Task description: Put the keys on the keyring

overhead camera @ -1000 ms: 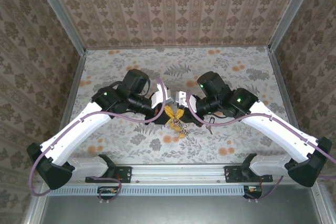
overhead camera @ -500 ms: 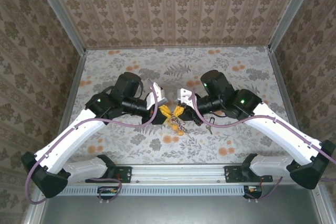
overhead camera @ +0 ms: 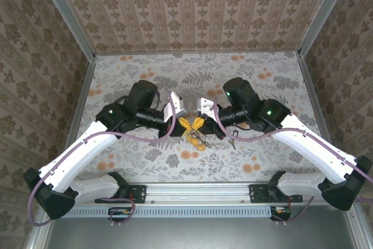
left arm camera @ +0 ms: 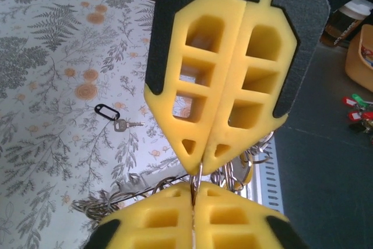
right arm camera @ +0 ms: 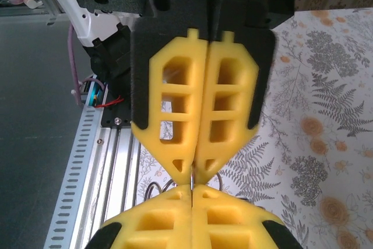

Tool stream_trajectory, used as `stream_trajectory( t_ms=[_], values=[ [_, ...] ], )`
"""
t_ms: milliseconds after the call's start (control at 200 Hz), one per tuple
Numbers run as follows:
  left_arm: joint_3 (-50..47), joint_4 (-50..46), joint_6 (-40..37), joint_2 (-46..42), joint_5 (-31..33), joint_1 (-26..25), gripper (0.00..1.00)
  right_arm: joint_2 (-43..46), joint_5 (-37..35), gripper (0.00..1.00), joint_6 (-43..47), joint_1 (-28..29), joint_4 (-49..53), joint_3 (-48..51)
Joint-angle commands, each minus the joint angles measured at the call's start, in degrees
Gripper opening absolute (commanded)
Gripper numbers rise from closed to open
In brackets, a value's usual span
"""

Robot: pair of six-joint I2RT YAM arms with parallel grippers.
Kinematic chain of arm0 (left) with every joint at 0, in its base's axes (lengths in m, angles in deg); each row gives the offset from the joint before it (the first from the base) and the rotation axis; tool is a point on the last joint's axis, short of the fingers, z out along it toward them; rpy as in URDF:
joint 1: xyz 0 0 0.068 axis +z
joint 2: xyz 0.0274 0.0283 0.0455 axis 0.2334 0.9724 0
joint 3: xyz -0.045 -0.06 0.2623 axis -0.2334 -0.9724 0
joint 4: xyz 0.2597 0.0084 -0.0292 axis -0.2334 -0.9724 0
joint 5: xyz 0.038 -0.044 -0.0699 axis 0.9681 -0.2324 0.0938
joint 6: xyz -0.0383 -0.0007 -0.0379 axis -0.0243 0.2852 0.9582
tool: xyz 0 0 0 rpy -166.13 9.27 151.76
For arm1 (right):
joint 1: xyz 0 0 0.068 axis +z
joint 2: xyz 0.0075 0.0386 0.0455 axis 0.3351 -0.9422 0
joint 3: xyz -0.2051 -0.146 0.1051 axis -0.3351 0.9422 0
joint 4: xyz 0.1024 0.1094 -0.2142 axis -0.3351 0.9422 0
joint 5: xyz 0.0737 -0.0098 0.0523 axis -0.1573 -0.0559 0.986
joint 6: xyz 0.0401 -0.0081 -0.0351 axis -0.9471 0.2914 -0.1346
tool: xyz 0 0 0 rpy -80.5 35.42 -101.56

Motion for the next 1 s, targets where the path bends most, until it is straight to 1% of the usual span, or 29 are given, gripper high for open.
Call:
stream_trajectory(
  t_ms=[0, 110, 180, 205, 235, 280, 315, 345, 385, 450, 530, 710, 800, 865, 925, 995],
  values=[
    [0.6, 2.2, 0.4, 0.7, -1.2, -0.6, 0.00, 1.6, 3.3, 0.00, -0.5, 0.1, -4.0, 0.2],
    [1.0, 2.1, 0.2, 0.9, -2.1, -0.6, 0.00, 1.6, 3.0, 0.00, -0.5, 0.1, -3.6, 0.3],
    [1.1, 2.4, 0.1, 0.8, -2.5, -0.6, 0.00, 2.2, 2.8, 0.00, -1.4, 0.1, -5.0, 1.2],
    [1.0, 2.6, 0.1, 0.7, -2.6, -0.6, 0.00, 2.6, 2.8, 0.05, -2.1, 0.1, -5.6, 1.9],
    [1.0, 2.9, 0.2, 0.6, -2.9, -0.6, 0.00, 3.1, 2.9, 0.12, -3.0, 0.1, -7.5, 2.8],
    [0.8, 3.7, 0.3, 0.3, -3.2, -0.5, 0.00, 4.1, 2.9, 0.27, -4.5, 0.1, -9.5, 4.3],
    [0.8, 4.4, 0.4, 0.0, -3.5, -0.5, 0.00, 4.9, 2.4, 0.36, -5.9, 0.0, -11.1, 5.5],
    [0.8, 5.0, 0.7, -0.2, -3.7, -0.4, 0.00, 5.6, 1.9, 0.41, -7.2, -0.2, -12.3, 6.6],
    [0.9, 5.6, 0.8, -0.5, -3.8, -0.5, 0.00, 6.5, 1.5, 0.44, -8.9, -0.5, -13.8, 8.0],
    [0.9, 6.5, 1.0, -0.8, -3.7, -0.3, 0.00, 7.9, 1.4, 0.46, -11.9, -1.3, -16.3, 10.3],
    [0.5, 8.0, 1.5, -1.2, -3.2, -0.2, 0.00, 9.7, 1.5, 0.45, -14.5, -2.3, -18.4, 12.7],
    [-1.0, 9.2, 2.0, -1.4, -2.5, 0.5, 0.00, 13.7, 1.8, 0.39, -19.2, -6.4, -22.1, 16.5],
    [-1.8, 8.3, 2.5, -0.6, -0.9, 1.8, 0.00, 14.3, 1.5, 0.39, -21.1, -8.5, -22.9, 17.9],
    [-2.3, 7.6, 3.6, 0.8, 1.0, 3.2, 0.00, 14.3, -0.7, 0.42, -23.0, -9.6, -23.4, 19.5],
    [-2.5, 6.5, 4.5, 2.1, 2.7, 4.3, 0.00, 14.1, -1.1, 0.44, -23.6, -10.1, -22.9, 20.6],
    [-3.0, 5.6, 6.3, 3.0, 6.1, 5.5, 0.00, 13.7, -3.9, 0.50, -24.8, -10.1, -22.2, 22.4]
  ],
)
